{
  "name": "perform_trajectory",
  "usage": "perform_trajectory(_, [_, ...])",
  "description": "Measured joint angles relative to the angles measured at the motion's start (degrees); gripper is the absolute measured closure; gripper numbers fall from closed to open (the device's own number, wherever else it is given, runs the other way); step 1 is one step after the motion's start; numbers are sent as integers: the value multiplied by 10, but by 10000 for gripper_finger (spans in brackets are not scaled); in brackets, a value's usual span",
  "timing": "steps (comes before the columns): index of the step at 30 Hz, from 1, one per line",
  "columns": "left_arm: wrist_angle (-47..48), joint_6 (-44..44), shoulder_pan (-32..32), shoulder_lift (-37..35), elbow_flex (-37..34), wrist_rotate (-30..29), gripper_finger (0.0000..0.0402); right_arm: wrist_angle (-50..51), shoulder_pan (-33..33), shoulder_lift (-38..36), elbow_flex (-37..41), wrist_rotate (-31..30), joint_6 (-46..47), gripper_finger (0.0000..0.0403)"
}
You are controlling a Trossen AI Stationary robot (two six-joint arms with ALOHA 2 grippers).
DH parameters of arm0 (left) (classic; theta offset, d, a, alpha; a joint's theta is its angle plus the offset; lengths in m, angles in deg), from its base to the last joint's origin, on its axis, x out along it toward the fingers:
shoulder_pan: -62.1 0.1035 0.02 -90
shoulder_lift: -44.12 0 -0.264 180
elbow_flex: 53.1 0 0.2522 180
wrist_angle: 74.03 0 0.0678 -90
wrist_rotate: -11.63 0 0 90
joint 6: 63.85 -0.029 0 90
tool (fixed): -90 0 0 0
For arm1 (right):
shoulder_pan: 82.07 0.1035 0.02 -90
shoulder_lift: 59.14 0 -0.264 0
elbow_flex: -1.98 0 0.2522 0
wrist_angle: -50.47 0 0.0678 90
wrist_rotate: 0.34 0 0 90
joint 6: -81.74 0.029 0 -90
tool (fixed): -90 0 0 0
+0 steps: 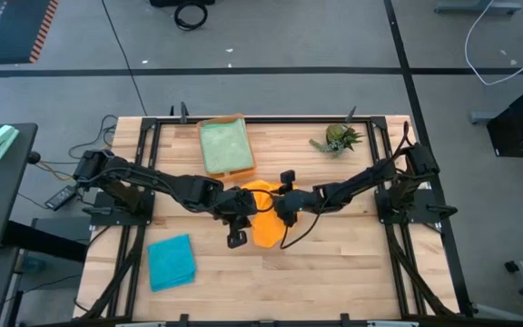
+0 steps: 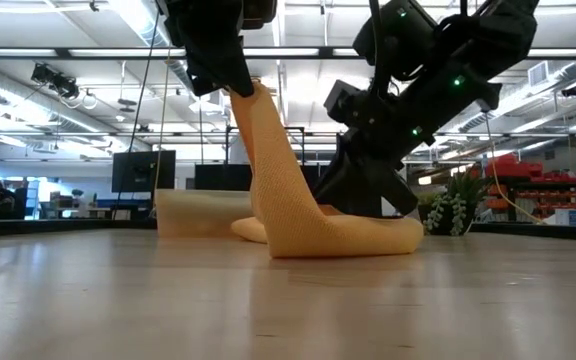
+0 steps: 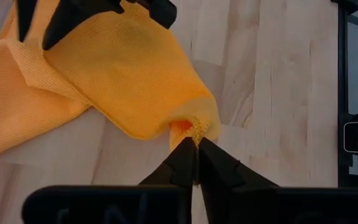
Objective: Fold microfiber towels
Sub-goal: Fold the orange microfiber cloth
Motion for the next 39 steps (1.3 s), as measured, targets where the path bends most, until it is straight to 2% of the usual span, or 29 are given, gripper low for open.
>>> perform_trajectory(5, [0,0,0,0,0,0,384,0,0,0,0,46,28,356])
perform_trajectory(9, [0,0,0,0,0,0,394,0,0,0,0,49,63,356])
perform_trajectory(16, [0,0,0,0,0,0,369,2,0,-3,0,49,89,294])
perform_trajectory(21, [0,0,0,0,0,0,386,28,0,-3,0,49,119,237])
perform_trajectory(26, [0,0,0,0,0,0,392,58,-6,-3,0,53,127,216])
perform_trajectory(32, [0,0,0,0,0,0,369,57,-10,-3,0,53,127,241])
perform_trajectory(39, [0,2,0,0,0,0,394,57,-11,-3,0,53,124,324])
